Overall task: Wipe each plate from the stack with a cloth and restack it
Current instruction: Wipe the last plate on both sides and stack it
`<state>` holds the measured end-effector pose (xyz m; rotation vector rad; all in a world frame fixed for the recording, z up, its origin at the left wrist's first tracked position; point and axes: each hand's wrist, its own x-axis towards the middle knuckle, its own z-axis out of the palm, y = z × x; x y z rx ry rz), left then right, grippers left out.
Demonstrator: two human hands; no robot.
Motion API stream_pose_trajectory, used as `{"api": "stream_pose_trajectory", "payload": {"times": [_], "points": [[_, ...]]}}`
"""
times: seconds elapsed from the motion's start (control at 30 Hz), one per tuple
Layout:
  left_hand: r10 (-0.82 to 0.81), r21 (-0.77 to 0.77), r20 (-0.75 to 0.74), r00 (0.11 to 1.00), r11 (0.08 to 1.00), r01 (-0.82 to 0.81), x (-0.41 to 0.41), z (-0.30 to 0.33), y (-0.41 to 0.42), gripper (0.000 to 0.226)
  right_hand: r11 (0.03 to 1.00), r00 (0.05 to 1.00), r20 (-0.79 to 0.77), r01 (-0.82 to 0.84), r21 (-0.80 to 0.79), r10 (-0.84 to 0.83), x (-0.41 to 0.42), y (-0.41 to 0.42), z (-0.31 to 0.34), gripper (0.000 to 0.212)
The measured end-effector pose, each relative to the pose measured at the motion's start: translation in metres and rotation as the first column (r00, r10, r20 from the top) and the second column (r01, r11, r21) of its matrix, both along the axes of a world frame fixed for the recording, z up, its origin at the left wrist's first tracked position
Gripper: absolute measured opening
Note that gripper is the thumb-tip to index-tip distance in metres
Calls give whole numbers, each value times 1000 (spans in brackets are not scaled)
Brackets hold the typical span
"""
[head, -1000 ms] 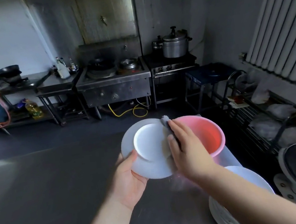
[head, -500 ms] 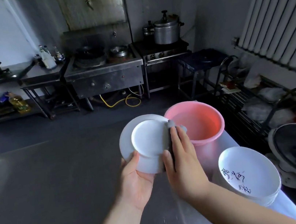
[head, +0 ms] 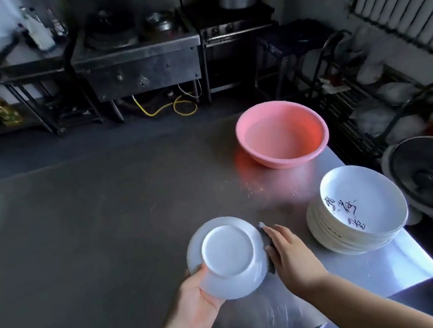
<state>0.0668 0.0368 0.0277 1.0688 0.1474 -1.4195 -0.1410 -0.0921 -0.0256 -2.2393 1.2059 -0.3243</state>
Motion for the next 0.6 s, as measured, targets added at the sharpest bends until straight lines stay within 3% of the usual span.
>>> {"api": "stream_pose_trajectory", "payload": {"times": [0.1, 0.27, 0.33, 0.43, 0.6], "points": [[-33, 33, -38, 999, 999, 34, 2, -11, 16, 40, 997, 971, -226, -74, 5, 73, -14, 0, -18, 58], [-40, 71, -27, 999, 997, 42, -1, -18, 31, 34, 974, 864, -465, -110, 199, 192, -21, 8, -27, 65], [-71, 66, -7, 997, 995, 72, -5, -19, 30, 32, 979, 903, -407, -55, 198, 134, -23, 10, -19, 55], [-94, 55, 20, 995, 994, 93, -17, -17, 21, 36, 970, 976, -199, 127, 206, -86, -25, 11, 6, 35], [-116, -46, 54, 992, 992, 118, -37, 1, -6, 43, 945, 969, -55, 249, 213, -242, -40, -10, 58, 46]]}}
